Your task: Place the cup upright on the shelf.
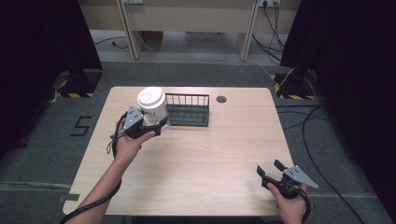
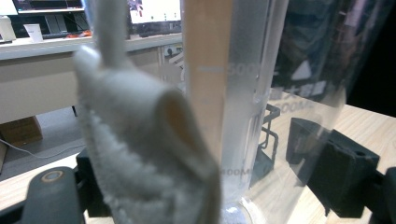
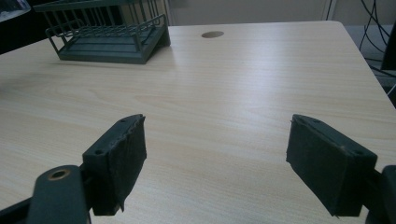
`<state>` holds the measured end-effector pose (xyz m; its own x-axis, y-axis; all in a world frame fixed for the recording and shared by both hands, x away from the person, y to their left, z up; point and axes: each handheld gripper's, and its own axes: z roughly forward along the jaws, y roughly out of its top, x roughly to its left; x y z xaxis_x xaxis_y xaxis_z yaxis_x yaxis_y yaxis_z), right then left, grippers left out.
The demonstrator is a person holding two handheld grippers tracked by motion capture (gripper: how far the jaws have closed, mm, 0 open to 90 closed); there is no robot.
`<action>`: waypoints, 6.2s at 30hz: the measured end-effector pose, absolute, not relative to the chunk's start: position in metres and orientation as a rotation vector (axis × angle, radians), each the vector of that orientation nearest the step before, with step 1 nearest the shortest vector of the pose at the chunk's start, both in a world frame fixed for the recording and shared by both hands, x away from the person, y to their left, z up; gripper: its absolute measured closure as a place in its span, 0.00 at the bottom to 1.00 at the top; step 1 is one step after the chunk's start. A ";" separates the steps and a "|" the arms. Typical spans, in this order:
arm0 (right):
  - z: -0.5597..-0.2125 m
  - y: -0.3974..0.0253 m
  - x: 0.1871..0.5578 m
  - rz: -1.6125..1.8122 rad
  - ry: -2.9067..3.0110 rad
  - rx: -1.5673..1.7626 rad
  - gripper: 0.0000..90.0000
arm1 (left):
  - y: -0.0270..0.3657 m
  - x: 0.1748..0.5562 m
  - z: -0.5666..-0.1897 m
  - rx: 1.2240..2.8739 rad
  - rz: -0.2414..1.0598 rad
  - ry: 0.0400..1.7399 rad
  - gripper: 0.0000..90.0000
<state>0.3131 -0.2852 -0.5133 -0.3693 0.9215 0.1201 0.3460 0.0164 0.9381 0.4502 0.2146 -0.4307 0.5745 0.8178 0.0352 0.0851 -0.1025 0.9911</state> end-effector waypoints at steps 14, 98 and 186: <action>-0.513 -0.285 0.313 1.358 1.750 1.298 0.23 | 0.208 0.460 -0.427 1.571 0.739 0.786 0.19; -0.514 -0.286 0.313 1.373 1.754 1.308 0.23 | 0.175 0.517 -0.410 1.584 0.750 0.812 0.19; -0.514 -0.287 0.313 1.391 1.761 1.319 0.23 | 0.135 0.576 -0.447 1.645 0.756 0.982 0.19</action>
